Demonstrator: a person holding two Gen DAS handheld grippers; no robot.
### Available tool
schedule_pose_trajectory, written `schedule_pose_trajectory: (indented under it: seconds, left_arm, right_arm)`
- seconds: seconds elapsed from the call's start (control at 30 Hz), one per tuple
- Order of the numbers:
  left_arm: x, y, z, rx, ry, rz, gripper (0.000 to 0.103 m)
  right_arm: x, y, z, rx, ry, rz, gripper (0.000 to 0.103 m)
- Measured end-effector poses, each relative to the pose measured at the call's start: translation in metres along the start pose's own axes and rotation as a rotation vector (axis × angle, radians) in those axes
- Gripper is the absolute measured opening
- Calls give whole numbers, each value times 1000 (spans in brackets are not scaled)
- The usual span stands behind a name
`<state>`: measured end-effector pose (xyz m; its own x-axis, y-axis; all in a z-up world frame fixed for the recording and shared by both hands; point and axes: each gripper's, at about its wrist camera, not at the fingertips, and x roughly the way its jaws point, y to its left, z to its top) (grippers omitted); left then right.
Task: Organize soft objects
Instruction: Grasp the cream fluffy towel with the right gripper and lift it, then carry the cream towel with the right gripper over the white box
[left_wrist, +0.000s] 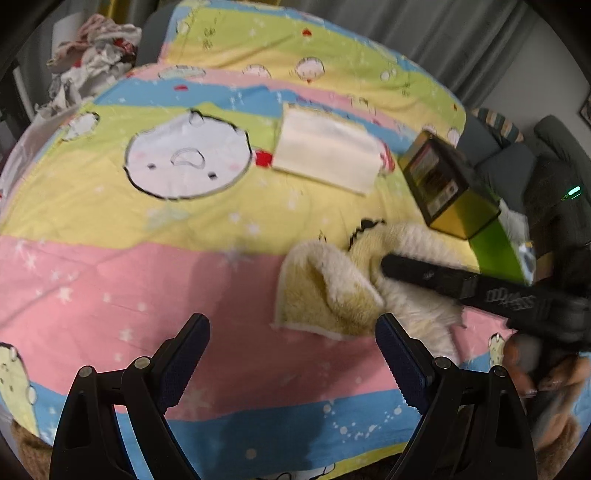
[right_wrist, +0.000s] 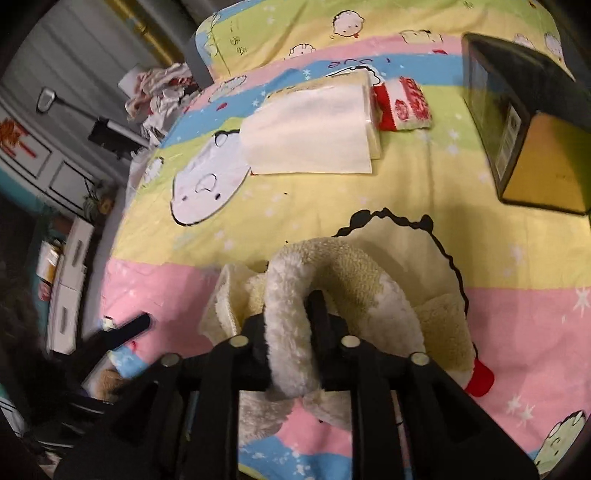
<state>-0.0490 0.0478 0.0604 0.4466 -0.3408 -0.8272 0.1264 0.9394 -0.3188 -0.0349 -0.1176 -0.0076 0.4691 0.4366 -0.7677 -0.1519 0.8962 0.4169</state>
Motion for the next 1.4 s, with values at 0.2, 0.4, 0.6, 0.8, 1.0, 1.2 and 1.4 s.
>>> schedule_pose_trajectory:
  seconds: [0.2, 0.4, 0.6, 0.8, 1.0, 1.2, 1.4]
  left_arm:
    - [15, -12, -3, 5, 45, -17, 91]
    - [24, -19, -5, -1, 73, -26, 91]
    - [27, -26, -1, -17, 60, -58, 91]
    - [40, -34, 6, -39, 46, -169, 91]
    - [47, -55, 10, 13, 46, -217, 56]
    - [28, -87, 16, 107, -16, -232, 55]
    - [3, -133, 31, 233, -99, -306, 55]
  right_arm:
    - [-52, 3, -5, -30, -130, -69, 82]
    - [-63, -25, -7, 36, -158, -113, 85]
    - [-30, -50, -10, 127, -61, -16, 85]
    - [7, -53, -9, 200, 21, 146, 65]
    - [10, -47, -15, 184, 18, 151, 42]
    - [-21, -53, -19, 200, -71, 200, 34]
    - [-88, -62, -18, 195, -241, 171, 34]
